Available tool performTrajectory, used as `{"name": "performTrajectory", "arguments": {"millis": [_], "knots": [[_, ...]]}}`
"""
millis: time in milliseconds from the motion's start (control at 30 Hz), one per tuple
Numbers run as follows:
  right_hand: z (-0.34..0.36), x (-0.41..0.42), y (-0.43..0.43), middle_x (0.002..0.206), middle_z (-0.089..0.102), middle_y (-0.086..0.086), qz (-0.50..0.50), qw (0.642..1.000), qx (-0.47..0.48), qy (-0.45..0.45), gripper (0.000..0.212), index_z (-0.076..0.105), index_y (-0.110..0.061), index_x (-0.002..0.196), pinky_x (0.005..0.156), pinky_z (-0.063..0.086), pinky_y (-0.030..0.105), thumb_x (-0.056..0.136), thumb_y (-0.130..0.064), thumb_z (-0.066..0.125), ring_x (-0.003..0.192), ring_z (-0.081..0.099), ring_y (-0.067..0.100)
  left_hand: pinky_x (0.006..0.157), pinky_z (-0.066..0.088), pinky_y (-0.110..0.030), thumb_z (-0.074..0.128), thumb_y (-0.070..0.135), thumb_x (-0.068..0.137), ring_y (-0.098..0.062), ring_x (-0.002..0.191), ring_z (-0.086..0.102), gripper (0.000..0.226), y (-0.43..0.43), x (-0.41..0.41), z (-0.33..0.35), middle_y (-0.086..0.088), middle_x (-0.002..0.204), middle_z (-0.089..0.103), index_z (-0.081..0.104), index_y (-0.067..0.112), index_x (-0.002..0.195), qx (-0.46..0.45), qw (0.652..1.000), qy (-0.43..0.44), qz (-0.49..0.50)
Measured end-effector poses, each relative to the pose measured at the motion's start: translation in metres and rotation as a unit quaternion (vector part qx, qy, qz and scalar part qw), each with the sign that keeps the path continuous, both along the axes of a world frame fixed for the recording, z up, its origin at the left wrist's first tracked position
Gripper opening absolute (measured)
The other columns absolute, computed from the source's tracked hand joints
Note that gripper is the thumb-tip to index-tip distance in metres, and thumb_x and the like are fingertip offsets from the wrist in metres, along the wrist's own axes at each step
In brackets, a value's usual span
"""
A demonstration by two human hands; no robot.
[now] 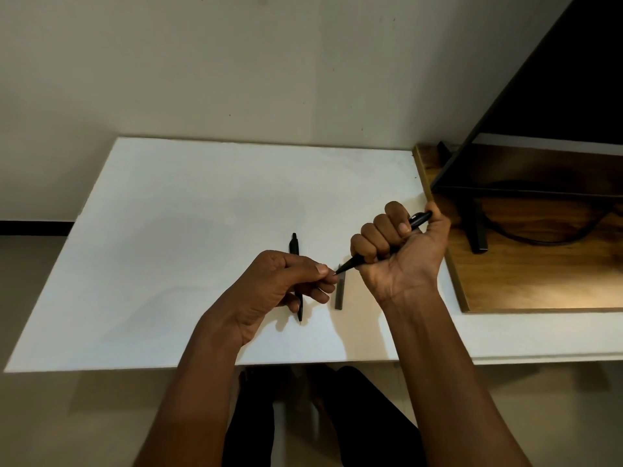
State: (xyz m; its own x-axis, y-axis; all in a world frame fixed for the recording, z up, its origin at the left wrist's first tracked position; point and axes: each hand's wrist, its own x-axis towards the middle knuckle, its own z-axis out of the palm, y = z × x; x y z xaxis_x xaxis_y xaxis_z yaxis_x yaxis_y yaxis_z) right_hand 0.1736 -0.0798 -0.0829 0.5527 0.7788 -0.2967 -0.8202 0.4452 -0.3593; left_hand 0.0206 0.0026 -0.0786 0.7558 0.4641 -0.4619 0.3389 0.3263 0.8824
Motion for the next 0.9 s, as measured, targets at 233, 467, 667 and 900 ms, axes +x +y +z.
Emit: {"name": "performTrajectory", "arguments": {"millis": [233, 467, 667, 900], "knots": [[-0.0011, -0.0002, 0.0001, 0.040, 0.019, -0.006, 0.002, 1.000, -0.002, 0.000, 0.058, 0.033, -0.017, 0.051, 0.042, 0.012, 0.020, 0.091, -0.058, 0.032, 0.041, 0.007, 0.011, 0.052, 0.044, -0.019, 0.059, 0.015, 0.094, -0.011, 0.071, 0.072, 0.024, -0.0004, 0.0004, 0.0004, -0.004, 0.081, 0.079, 0.079, 0.012, 0.083, 0.002, 1.000, 0.000, -0.003], [-0.0030, 0.0012, -0.0003, 0.038, 0.023, -0.005, 0.011, 1.000, 0.018, 0.019, 0.058, 0.034, -0.017, 0.052, 0.042, 0.012, 0.021, 0.092, -0.059, 0.032, 0.042, 0.007, 0.010, 0.053, 0.044, -0.019, 0.061, 0.016, 0.092, -0.011, 0.074, 0.073, 0.021, 0.0005, -0.0022, -0.0009, -0.005, 0.082, 0.078, 0.080, 0.014, 0.085, 0.002, 1.000, -0.011, -0.008], [-0.0066, 0.0026, -0.0019, 0.044, 0.016, -0.005, 0.011, 0.998, 0.038, 0.057, 0.061, 0.035, -0.016, 0.054, 0.040, 0.014, 0.022, 0.094, -0.061, 0.031, 0.043, 0.008, 0.010, 0.055, 0.043, -0.020, 0.071, 0.029, 0.076, -0.010, 0.075, 0.072, 0.023, -0.0002, -0.0035, -0.0011, -0.003, 0.084, 0.078, 0.080, 0.014, 0.090, 0.006, 0.999, -0.035, -0.021], [-0.0047, 0.0025, -0.0015, 0.048, 0.013, -0.006, 0.012, 0.997, 0.053, 0.063, 0.061, 0.036, -0.016, 0.052, 0.040, 0.014, 0.023, 0.095, -0.060, 0.031, 0.042, 0.009, 0.010, 0.052, 0.045, -0.017, 0.075, 0.031, 0.067, -0.013, 0.074, 0.074, 0.018, -0.0008, -0.0019, -0.0033, -0.003, 0.086, 0.079, 0.080, 0.022, 0.082, 0.027, 0.998, -0.052, -0.018]]}}
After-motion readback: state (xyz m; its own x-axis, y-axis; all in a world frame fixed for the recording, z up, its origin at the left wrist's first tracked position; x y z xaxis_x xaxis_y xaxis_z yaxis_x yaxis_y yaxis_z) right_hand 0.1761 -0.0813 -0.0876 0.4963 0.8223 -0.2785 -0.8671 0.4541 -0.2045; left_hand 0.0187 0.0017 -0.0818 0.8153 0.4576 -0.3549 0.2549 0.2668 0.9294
